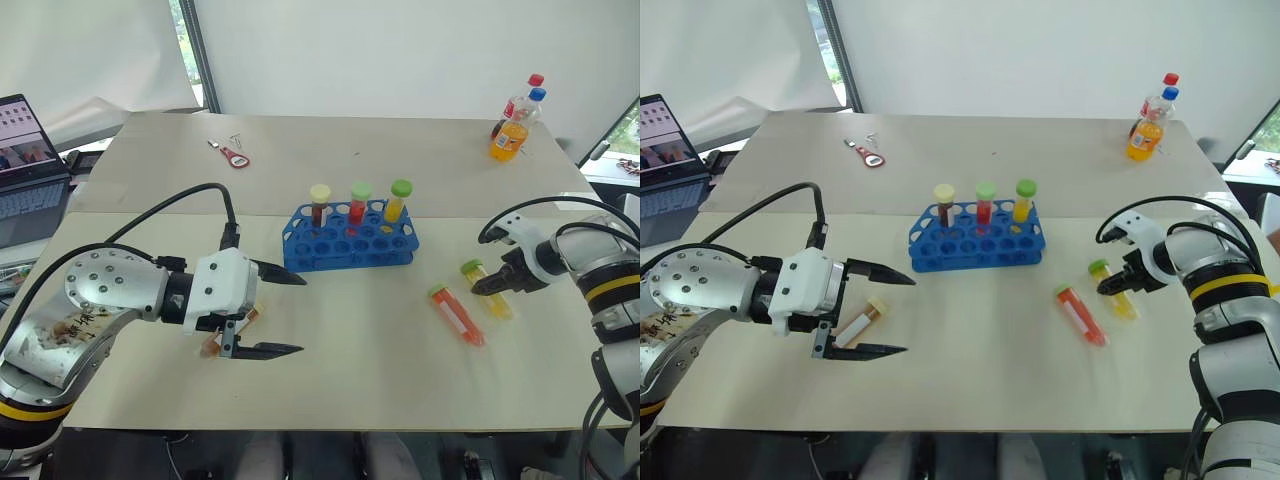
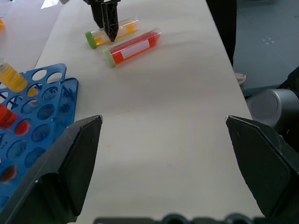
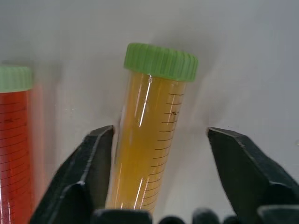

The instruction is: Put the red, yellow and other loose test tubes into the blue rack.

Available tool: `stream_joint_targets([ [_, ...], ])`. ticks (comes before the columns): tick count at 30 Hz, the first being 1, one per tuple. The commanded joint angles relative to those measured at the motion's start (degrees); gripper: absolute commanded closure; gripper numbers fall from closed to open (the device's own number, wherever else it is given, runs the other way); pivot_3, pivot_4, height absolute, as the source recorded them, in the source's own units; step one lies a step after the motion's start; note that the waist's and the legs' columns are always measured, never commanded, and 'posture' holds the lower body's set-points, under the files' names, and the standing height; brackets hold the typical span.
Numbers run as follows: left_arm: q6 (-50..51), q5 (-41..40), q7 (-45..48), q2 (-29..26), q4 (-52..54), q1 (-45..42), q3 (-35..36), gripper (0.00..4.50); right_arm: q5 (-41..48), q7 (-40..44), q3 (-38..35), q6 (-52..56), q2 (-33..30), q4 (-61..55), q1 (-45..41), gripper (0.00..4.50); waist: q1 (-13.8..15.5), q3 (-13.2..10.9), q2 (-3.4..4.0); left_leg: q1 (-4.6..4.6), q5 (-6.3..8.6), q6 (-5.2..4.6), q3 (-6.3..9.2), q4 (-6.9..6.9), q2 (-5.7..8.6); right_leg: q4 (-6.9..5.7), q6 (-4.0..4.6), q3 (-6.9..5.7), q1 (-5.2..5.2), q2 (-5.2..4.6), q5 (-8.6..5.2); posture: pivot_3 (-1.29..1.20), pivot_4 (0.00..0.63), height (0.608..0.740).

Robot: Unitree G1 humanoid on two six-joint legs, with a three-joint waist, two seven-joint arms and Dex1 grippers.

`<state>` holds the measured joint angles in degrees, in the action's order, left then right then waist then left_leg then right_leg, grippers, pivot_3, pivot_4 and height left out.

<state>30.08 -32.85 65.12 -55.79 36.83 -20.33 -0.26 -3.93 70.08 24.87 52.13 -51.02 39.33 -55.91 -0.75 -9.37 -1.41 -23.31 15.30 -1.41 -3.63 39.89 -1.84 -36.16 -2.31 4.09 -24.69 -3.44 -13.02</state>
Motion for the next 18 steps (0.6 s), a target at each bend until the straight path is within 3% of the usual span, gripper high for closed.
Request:
stream_joint_targets([
  [1,-1.2,0.5,-0.6,0.0,1.6,0.1,0.6,0.00,-0.7,0.5,-1.2,-0.5,-0.4,0.2,-0.5,2.51,0.0,0.0,0.00,-0.01,0.00,0.00,0.00,0.00,0.01,0.00,0.00,0.00,0.00,0.00,0.00,0.00,0.150,0.733],
  [4,-1.9,1.4,-0.8,0.0,0.6,1.4,0.9,0.00,0.4,0.8,-2.5,0.7,-0.8,-1.1,0.1,3.47,0.0,0.0,0.00,0.00,0.00,0.00,0.00,0.02,0.01,0.00,0.00,0.00,0.01,-0.01,0.00,0.00,0.150,0.733],
  [9,-2.4,2.9,-2.3,-0.4,-0.9,6.5,3.6,0.00,3.7,1.3,-8.0,0.3,-3.6,-10.1,2.3,3.54,0.0,0.0,0.05,-0.01,0.00,0.00,0.02,-0.02,-0.01,0.00,0.00,0.00,-0.02,0.00,0.00,0.00,0.150,0.733],
  [11,-4.1,4.8,-4.7,0.9,-3.0,8.4,5.4,0.00,7.8,-1.0,-15.2,-3.1,-3.1,-19.1,5.1,3.54,0.0,0.0,0.05,-0.03,0.00,0.00,0.02,-0.02,-0.01,-0.01,0.00,0.00,-0.06,-0.01,0.00,0.00,0.150,0.733],
  [15,-4.5,3.6,-9.3,5.2,-3.9,10.3,8.3,0.00,15.0,-11.1,-29.3,-7.9,5.3,-35.4,12.5,3.54,-0.2,0.0,0.03,-0.02,0.00,0.00,0.11,-0.03,-0.08,-0.07,0.00,-0.02,-0.08,0.02,0.00,0.00,0.150,0.733],
  [18,-4.4,1.9,-11.3,8.3,-2.8,10.8,8.9,0.00,17.8,-18.2,-34.6,-16.1,14.2,-41.2,17.6,3.54,0.0,0.0,0.01,0.00,0.00,0.01,0.15,0.00,-0.07,-0.11,0.02,-0.04,-0.01,0.03,0.01,0.00,0.150,0.733],
])
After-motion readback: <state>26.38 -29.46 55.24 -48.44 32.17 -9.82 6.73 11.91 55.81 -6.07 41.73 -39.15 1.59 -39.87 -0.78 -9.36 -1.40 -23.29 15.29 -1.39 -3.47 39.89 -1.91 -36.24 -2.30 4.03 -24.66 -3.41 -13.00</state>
